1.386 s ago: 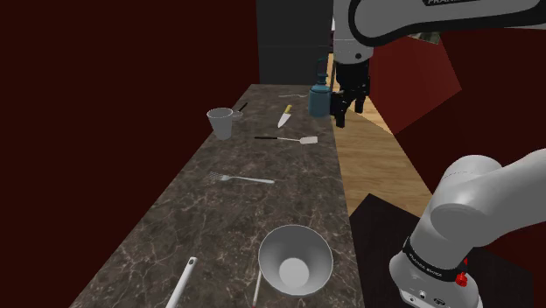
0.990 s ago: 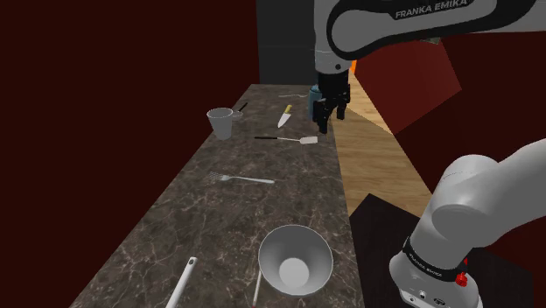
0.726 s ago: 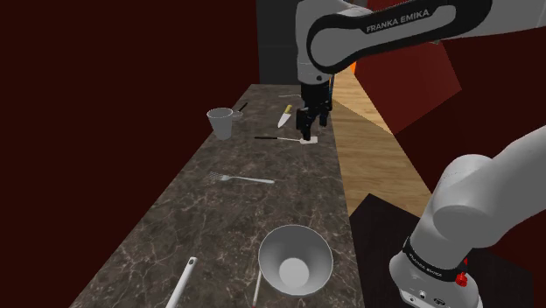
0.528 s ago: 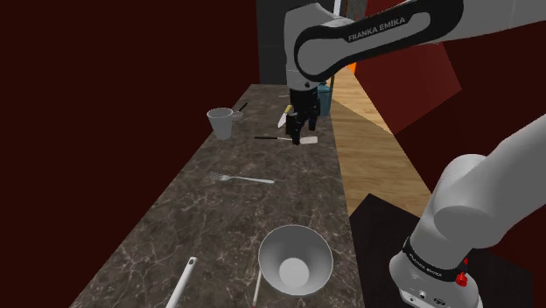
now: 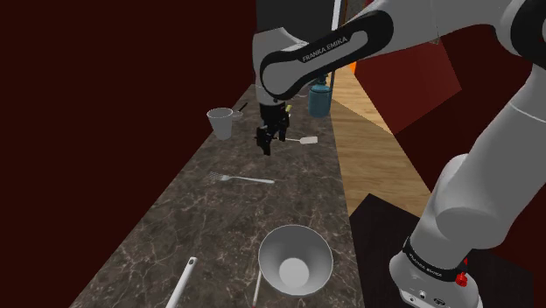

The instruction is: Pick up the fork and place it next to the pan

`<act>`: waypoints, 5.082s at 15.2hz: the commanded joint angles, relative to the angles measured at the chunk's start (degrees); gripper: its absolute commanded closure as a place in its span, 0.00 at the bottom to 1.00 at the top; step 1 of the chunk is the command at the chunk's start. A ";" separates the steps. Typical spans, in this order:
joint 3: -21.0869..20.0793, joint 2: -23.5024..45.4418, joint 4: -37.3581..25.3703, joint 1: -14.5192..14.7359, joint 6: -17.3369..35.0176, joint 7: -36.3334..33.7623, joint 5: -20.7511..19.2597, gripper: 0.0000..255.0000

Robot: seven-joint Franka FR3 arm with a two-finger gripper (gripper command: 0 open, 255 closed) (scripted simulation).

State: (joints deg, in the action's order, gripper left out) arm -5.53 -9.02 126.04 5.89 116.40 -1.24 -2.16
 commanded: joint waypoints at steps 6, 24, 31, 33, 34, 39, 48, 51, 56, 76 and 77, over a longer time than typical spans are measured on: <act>-2.02 13.57 -9.24 2.04 5.77 1.36 0.52 0.00; -3.68 30.00 -19.76 4.64 12.99 2.19 -0.63 0.00; -3.68 29.99 -19.76 4.64 12.99 2.19 -0.63 1.00; -3.66 30.18 -19.87 4.64 13.06 2.19 -0.66 1.00; -3.65 30.24 -19.93 4.62 13.07 2.23 -0.66 1.00; -3.68 30.00 -19.77 4.64 12.99 2.19 -0.63 1.00; -3.96 26.79 -22.46 4.44 7.12 2.54 0.04 1.00; -4.03 25.90 -23.60 4.39 5.10 2.63 0.23 1.00; -4.12 24.62 -25.77 4.34 1.67 2.76 0.49 1.00; -10.37 27.05 -32.26 16.88 -2.66 -16.73 -2.83 1.00; -10.70 27.69 -33.14 17.80 -2.95 -18.03 -3.18 1.00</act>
State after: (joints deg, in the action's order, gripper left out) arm -15.84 18.20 94.07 22.70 114.18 -17.80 -5.02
